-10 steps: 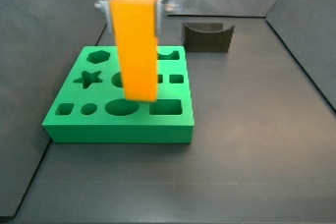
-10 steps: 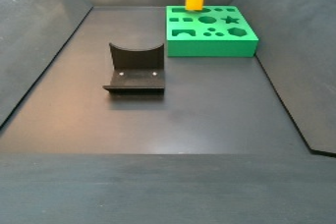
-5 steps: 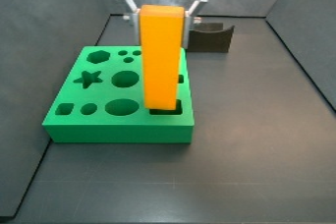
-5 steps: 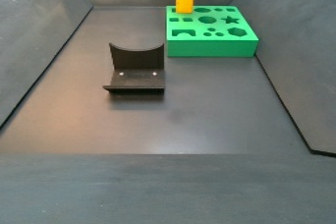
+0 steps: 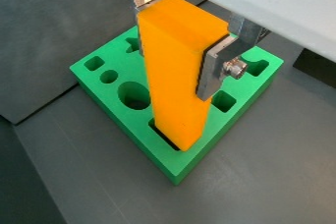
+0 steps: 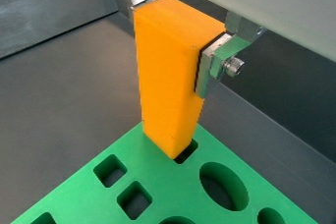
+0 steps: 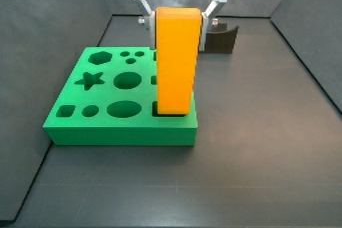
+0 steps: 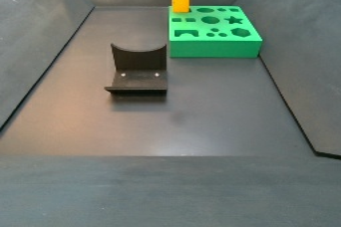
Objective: Insert the rectangle object.
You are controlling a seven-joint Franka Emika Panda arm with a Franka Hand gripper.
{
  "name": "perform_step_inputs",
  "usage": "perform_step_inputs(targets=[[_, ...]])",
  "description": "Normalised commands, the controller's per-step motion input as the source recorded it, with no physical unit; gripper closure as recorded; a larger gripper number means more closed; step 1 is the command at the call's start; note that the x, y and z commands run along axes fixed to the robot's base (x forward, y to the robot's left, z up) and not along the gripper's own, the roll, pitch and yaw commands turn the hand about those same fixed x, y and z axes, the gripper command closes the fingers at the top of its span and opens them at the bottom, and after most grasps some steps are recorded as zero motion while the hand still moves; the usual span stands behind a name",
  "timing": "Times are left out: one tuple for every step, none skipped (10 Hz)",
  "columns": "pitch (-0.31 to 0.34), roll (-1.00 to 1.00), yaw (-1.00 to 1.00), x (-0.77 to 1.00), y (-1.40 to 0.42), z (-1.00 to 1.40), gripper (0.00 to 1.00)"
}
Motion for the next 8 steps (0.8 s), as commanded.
perform_step_inputs(targets=[[-0.023,0.0,0.0,-0.19,0.0,-0.25,1.0],[-0.06,0.0,0.04,-0.31,0.0,-0.19,1.0],[-0.037,-0.02,0.05,-0.23,0.0,-0.19,1.0],[-0.031,-0.01,0.07,-0.18,0.0,-0.21,1.0],[0.0,-0.02,0.02,0.0,-0.08,-0.28,1.0],[0.0,-0.01,0.0,0.06,-0.16,-0.35,1.0],[0.016,-0.01,0.0,0.19,-0.18,-0.37,1.0],[0.043,0.0,-0.02,0.3,-0.14,-0.33,1.0]])
